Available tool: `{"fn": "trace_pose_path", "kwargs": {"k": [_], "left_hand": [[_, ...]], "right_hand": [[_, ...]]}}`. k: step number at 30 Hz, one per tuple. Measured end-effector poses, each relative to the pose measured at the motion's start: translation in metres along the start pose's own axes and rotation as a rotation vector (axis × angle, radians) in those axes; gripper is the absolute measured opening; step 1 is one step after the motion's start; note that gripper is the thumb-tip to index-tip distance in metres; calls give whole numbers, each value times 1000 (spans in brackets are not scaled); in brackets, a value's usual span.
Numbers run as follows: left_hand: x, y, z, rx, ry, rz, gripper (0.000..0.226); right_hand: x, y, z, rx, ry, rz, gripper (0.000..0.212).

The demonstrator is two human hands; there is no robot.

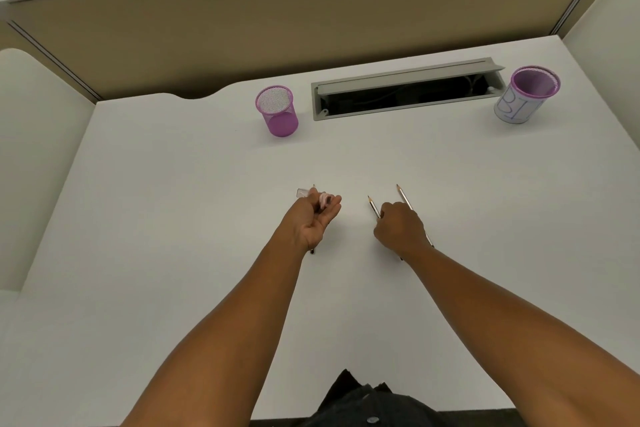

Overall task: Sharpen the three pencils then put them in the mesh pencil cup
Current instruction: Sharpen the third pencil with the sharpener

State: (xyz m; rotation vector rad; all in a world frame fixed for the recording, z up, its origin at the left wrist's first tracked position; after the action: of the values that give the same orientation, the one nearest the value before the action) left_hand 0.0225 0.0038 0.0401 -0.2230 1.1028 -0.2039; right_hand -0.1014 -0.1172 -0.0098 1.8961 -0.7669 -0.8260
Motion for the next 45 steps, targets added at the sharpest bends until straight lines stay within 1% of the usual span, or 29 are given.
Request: {"fn": "trace_pose_path", "kwargs": {"k": [3,6,8,13,18,23,29,36,41,45], "left_hand": [[3,1,5,-7,1,-4,15],[5,1,8,-4,-6,-19,31],[7,1,9,0,-5,-25,34],[11,1,11,-6,-5,-31,31],[14,2,18,-17,-7,-30,32],[19,10,29,-48,-6,-14,37],[22,27,43,-84,-23,19,37],[21,41,53,-108,-35,36,37],[18,47,54,-122,-39,32,34],[17,51,54,-115,-41,30,34]], "right_hand": [[0,-4,0,-14,19,13,15],[1,-7,-1,-30,23,25,14],[2,-8,-1,-38,21,24,13],[3,-10,-2,-43,-11,37,15],[3,-9,-21,-13,-6,97,20],[4,-14,-53,65,-4,33,25],[1,-32,-88,117,27,-53,31],[-6,-49,-110,139,20,-106,36],[-10,-52,-116,130,5,-112,33],[-12,-56,-117,137,-18,-112,26]]}}
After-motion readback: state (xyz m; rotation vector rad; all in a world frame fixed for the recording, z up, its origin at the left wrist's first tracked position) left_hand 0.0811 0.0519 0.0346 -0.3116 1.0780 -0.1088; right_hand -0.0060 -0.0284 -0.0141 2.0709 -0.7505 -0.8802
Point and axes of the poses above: each hand's wrist, its own x-axis towards the middle knuckle, its own y-axis out of the back of the hand, z = x × y, the point moved 2 cm from there along x, towards the middle knuckle, and after that the axes turned 8 degrees about z, right-handed, at the moved point
